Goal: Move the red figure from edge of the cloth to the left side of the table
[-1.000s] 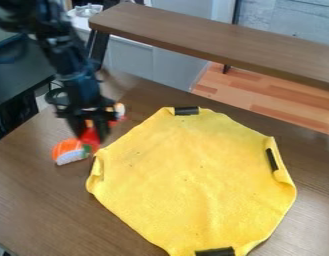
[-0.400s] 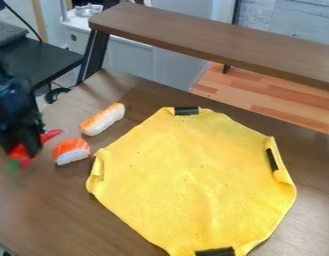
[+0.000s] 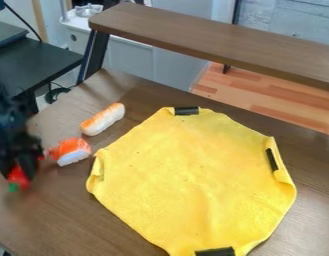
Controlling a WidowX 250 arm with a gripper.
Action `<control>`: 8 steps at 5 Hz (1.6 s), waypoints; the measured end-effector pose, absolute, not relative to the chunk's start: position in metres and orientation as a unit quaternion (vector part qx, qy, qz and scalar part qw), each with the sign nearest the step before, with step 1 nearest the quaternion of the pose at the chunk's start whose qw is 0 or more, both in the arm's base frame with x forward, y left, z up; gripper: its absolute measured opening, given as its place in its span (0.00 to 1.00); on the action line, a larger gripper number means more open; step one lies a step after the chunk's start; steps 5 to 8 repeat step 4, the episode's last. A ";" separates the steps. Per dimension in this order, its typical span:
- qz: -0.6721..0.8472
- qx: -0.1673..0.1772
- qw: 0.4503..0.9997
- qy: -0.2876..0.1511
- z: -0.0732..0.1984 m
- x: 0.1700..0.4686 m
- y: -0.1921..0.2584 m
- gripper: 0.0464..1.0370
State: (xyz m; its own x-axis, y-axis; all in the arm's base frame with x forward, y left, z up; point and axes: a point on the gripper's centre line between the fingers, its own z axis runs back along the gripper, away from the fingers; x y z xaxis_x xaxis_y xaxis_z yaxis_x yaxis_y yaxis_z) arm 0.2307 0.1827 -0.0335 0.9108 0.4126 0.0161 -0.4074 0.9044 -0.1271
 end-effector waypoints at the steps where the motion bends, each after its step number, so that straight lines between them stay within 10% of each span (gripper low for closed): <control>1: 0.216 -0.047 0.974 -0.048 -0.037 0.244 0.184 0.51; 3: 0.223 -0.046 0.971 -0.071 -0.005 0.250 0.166 0.97; 4: 0.257 -0.005 0.961 -0.101 0.042 0.261 0.148 0.97; 8: 0.257 -0.005 0.961 -0.101 0.042 0.261 0.148 0.97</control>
